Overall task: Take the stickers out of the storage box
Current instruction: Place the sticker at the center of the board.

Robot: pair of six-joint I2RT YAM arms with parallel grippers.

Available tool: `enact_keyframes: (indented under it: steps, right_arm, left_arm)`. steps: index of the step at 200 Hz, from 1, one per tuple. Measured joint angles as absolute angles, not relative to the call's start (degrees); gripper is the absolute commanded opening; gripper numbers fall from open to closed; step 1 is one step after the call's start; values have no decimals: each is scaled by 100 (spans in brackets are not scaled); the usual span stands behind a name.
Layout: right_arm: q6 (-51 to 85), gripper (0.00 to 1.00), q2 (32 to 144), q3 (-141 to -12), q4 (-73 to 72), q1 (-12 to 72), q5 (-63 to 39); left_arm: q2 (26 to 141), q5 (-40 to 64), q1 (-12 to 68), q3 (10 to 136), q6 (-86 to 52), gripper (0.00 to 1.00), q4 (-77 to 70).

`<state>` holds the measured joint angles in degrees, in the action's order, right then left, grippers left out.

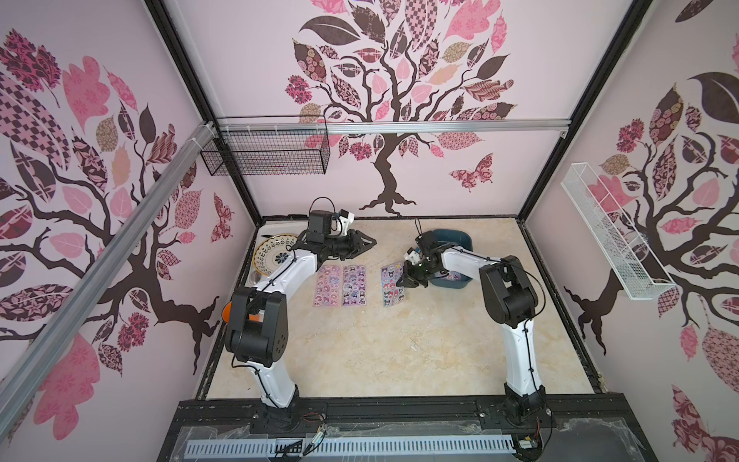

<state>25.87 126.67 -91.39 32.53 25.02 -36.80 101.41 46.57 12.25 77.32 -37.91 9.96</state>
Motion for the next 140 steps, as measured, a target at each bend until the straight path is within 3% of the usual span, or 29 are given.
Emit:
enact_keyframes:
  steps: [140]
  right_arm:
    - [2923,4,13082,-9594,2936,2821,-3406]
  left_arm:
    - [10141,4678,1225,7732,-3798,35,991]
